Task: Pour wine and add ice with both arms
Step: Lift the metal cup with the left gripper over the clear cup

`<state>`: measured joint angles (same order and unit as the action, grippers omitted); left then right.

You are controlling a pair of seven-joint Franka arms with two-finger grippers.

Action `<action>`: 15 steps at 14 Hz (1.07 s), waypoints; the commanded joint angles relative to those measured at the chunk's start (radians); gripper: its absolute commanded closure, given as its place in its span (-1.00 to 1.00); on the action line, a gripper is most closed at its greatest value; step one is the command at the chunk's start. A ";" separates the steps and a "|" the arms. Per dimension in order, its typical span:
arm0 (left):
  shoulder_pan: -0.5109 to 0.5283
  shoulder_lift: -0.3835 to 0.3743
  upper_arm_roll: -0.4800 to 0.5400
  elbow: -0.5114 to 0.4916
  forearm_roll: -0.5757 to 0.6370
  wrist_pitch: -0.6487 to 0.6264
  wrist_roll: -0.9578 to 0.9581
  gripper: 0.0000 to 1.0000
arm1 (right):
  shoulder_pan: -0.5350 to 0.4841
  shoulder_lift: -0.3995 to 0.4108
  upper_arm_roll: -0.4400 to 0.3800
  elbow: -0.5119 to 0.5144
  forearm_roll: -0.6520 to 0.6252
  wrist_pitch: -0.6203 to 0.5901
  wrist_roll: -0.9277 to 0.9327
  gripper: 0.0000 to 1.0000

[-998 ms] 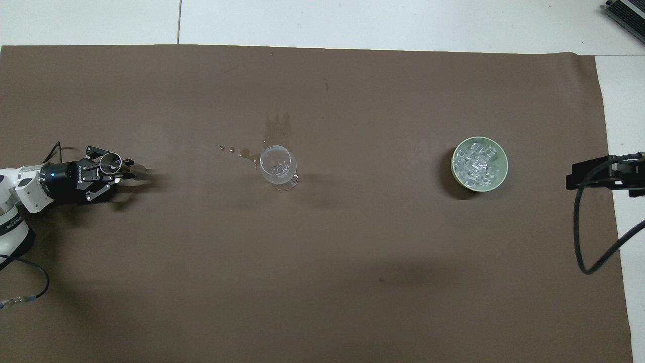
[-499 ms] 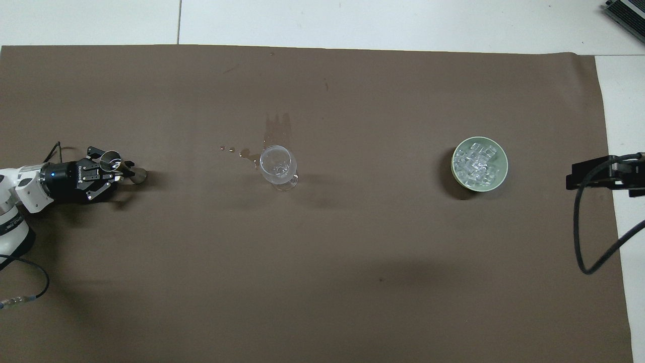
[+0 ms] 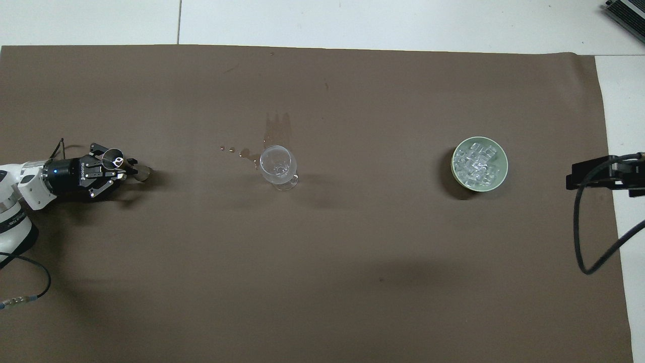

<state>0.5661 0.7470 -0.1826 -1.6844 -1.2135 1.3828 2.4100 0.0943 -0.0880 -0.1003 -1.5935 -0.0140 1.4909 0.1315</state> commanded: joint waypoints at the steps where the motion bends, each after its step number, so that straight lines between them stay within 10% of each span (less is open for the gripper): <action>1: -0.029 -0.046 0.009 -0.006 0.011 -0.028 0.027 1.00 | -0.005 -0.015 0.001 -0.016 -0.004 0.014 -0.012 -1.00; 15: -0.350 -0.227 0.008 -0.072 -0.061 0.197 -0.089 1.00 | -0.005 -0.015 0.001 -0.016 -0.004 0.014 -0.012 -1.00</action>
<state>0.2498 0.5559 -0.1913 -1.7011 -1.2301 1.5425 2.3232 0.0943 -0.0880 -0.1003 -1.5935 -0.0140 1.4909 0.1315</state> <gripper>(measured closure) 0.793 0.000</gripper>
